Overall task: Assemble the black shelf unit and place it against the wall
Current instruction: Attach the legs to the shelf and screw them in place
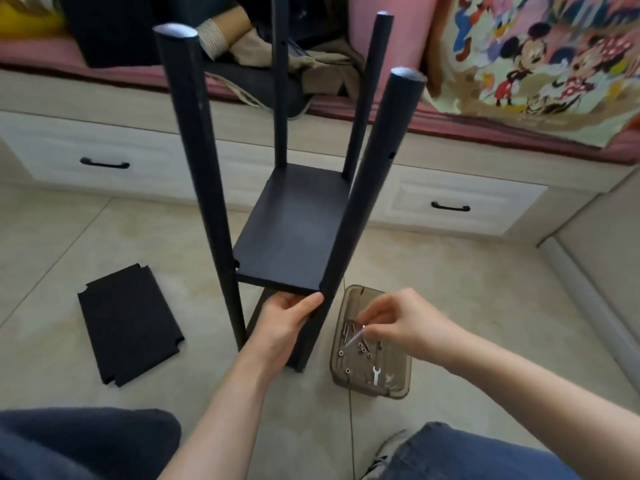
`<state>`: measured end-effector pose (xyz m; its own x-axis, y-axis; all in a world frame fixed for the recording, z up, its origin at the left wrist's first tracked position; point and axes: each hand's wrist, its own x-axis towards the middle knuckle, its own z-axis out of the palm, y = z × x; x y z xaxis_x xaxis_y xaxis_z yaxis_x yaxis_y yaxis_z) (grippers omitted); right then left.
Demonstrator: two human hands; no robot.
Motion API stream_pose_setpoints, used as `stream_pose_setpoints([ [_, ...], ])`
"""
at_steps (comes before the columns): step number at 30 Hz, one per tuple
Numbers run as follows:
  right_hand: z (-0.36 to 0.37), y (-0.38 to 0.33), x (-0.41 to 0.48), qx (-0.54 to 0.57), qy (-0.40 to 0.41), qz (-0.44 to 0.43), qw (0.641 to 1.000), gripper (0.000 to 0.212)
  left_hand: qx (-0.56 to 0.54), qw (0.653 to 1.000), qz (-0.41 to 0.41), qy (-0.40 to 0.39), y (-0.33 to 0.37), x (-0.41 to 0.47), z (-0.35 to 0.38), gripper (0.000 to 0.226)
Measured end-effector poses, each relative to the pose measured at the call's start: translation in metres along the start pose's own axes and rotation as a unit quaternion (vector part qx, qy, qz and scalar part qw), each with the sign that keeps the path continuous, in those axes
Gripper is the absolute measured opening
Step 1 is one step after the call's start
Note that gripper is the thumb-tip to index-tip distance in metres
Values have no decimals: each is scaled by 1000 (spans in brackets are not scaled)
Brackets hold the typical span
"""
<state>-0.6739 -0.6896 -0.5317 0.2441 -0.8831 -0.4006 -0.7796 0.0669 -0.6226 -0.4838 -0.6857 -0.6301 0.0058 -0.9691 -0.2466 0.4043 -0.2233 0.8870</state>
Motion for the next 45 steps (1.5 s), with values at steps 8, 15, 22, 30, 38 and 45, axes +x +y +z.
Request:
stream_pose_setpoints([
  [8,58,2,-7,337,148,97,925,9,5,1000,-14,-16,6,-7,-5,9],
  [15,105,-1,-23,487,298,58,819,2,-30,999,-12,-18,17,-14,5,10],
  [22,103,-6,-14,545,307,15,780,6,-41,999,-14,-11,18,-16,7,15],
  [30,107,-6,-8,560,293,7,775,6,-54,999,0,-7,18,-17,13,30],
  [38,110,-9,-3,582,287,3,761,9,-41,999,-11,-16,12,-15,3,26],
  [45,111,-12,1,603,282,1,747,11,-53,998,-16,-19,13,-16,6,18],
])
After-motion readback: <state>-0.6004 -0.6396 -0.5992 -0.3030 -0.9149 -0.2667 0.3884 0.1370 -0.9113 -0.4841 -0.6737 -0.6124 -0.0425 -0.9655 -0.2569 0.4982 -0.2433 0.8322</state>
